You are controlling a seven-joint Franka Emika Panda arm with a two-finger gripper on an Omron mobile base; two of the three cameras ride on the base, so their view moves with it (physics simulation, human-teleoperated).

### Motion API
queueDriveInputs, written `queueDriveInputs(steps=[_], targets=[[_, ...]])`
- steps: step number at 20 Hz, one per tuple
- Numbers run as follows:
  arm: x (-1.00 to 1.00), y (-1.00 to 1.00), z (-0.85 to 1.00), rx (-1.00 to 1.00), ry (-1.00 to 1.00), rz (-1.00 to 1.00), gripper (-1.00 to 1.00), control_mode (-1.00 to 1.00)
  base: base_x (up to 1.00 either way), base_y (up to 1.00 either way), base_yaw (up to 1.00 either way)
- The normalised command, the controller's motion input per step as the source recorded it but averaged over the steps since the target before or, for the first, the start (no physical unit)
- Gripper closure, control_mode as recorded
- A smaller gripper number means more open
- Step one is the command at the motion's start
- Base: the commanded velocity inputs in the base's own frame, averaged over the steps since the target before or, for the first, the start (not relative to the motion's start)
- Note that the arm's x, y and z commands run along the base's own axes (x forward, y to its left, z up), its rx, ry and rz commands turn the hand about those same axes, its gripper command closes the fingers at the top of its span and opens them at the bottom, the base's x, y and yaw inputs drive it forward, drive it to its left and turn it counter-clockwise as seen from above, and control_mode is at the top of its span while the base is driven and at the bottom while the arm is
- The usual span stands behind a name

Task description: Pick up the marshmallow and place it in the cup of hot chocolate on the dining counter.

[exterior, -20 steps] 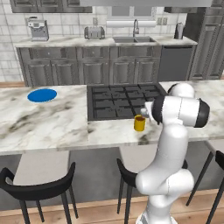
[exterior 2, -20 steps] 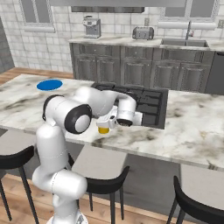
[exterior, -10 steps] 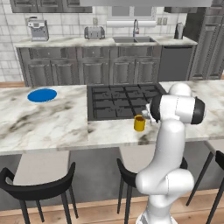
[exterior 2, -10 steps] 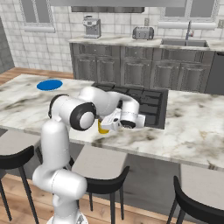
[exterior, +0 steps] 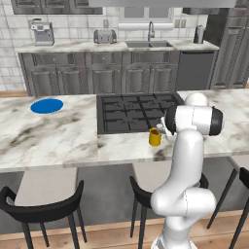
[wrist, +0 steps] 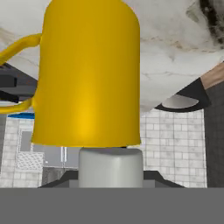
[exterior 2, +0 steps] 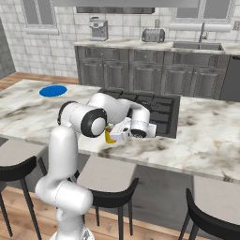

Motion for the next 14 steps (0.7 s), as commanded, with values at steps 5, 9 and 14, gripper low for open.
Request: queueDriveInputs(steps=[5,9,14], targets=[[0.35,0.0,-0.08,0.0,0.0,0.0,1.0,-1.0,0.0,0.0,0.0],[0.36,0.0,0.0,0.0,0.02,0.0,1.0,-1.0,0.0,0.0,0.0],[0.15,0.0,-0.07,-0.01,-0.02,0.0,1.0,-1.0,0.0,0.0,0.0]])
